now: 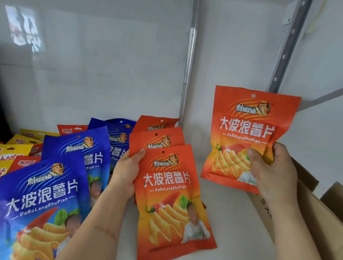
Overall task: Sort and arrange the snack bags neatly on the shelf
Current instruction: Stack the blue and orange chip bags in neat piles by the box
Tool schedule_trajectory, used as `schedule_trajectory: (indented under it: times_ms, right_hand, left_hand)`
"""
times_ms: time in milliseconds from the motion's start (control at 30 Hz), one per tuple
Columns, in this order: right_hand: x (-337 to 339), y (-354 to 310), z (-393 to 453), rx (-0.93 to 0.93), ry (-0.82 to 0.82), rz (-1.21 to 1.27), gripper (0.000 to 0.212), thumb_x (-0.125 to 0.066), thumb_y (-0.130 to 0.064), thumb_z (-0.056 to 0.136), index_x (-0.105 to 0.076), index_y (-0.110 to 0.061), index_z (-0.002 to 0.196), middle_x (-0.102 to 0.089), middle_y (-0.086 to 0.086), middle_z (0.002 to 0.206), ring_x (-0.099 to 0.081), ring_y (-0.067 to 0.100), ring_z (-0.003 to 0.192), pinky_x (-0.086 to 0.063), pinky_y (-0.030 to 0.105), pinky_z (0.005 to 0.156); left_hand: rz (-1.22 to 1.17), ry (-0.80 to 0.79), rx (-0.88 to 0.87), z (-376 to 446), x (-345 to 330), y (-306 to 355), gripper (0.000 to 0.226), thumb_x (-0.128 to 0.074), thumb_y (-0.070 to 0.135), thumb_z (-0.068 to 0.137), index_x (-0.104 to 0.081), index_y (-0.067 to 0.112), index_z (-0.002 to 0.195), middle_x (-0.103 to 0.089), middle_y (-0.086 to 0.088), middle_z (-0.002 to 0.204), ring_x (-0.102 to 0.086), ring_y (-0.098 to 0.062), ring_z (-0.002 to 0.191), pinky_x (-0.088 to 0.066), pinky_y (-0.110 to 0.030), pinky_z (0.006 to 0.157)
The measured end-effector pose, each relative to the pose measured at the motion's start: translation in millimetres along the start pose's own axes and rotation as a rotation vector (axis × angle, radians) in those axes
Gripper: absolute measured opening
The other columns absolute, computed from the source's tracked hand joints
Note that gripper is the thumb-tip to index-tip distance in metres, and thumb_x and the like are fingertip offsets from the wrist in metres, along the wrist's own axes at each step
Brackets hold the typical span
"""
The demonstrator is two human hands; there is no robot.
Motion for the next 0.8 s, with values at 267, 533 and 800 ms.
schedule_trajectory:
  times_ms: [267,533,800]
  right_hand:
    - [-17,5,-25,-0.243,-0.421,0.282,0.023,-0.07,-0.004,0.086,-0.065,-0.017,0.104,-0.077,0.004,0.092,-0.071,0.018,0.076,-0.058,0.036,0.07]
    - [-34,50,-73,-0.381,-0.522,-0.1,0.021,-0.063,-0.023,0.086,-0.058,-0.035,0.103,-0.07,-0.012,0.099,-0.066,0.006,0.09,-0.052,0.034,0.083]
    - [-25,50,-79,-0.318,-0.445,-0.52,0.06,-0.042,-0.081,0.08,-0.055,-0.032,0.112,-0.067,-0.01,0.101,-0.064,0.018,0.096,-0.046,0.032,0.078]
  left_hand:
    - [0.041,-0.016,-0.11,6,-11,3,0.02,-0.065,0.034,0.096,-0.064,0.024,0.113,-0.079,-0.009,0.096,-0.076,-0.032,0.082,-0.063,-0.047,0.07]
    - [-0.002,-0.073,-0.008,20,-46,-25,0.032,-0.065,0.04,0.095,-0.062,0.021,0.122,-0.079,-0.01,0.094,-0.077,-0.033,0.083,-0.061,-0.054,0.078]
    - [0.034,-0.101,0.02,21,-76,-41,0.028,-0.061,0.044,0.097,-0.065,0.02,0.11,-0.077,-0.013,0.102,-0.074,-0.036,0.092,-0.058,-0.056,0.088]
Point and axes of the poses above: each hand's wrist, its own z-axis towards the middle knuckle, its own x-axis out of the back of the hand, y = z × x, the point moved 6 cm from there along z, towards the middle knuckle
